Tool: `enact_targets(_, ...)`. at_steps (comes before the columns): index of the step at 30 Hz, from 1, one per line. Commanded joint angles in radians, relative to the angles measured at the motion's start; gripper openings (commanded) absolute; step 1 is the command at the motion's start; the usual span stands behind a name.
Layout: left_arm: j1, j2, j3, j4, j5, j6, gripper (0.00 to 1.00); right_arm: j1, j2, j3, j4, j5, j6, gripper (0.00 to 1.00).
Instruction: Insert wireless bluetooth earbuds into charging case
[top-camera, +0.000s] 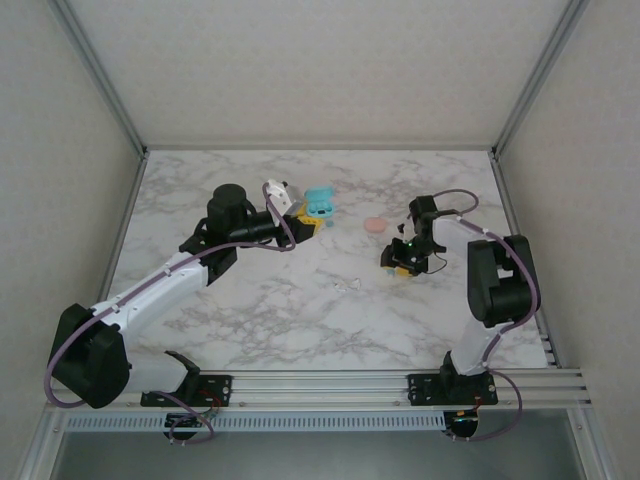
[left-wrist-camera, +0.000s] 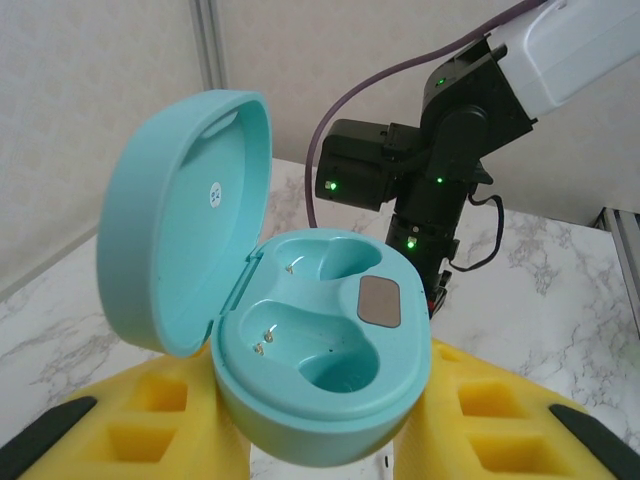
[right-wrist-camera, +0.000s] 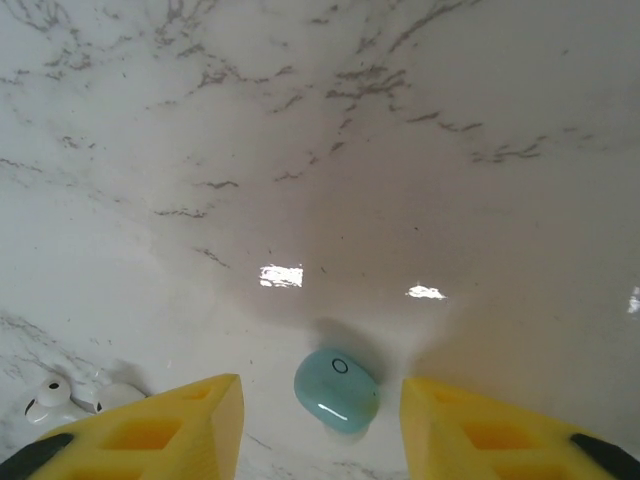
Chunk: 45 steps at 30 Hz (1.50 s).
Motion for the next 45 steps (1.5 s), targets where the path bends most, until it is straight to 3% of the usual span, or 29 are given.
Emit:
enact_targets(1, 0.001, -0.011, 0.035, -0.004, 0.008, 0.004, 0.24, 0.000, 0.028, 0.003, 0.007, -0.029, -0.019, 0.46)
enact_targets(12, 0.000, -0.001, 0.041, -0.009, 0.006, 0.007, 0.23, 0.009, -0.019, -0.013, 0.007, -0.084, -0.027, 0.40)
enact_targets(33, 0.001, 0.003, 0.052, -0.022, 0.002, 0.018, 0.23, 0.034, -0.032, 0.033, -0.050, -0.120, -0.042, 0.40)
enact_targets(38, 0.001, -0.001, 0.050, -0.025, -0.002, 0.021, 0.24, 0.038, -0.047, 0.053, -0.070, -0.079, -0.037, 0.40)
enact_targets(45, 0.001, -0.014, 0.042, -0.026, -0.017, 0.024, 0.24, 0.109, -0.023, 0.122, -0.169, 0.139, -0.074, 0.37)
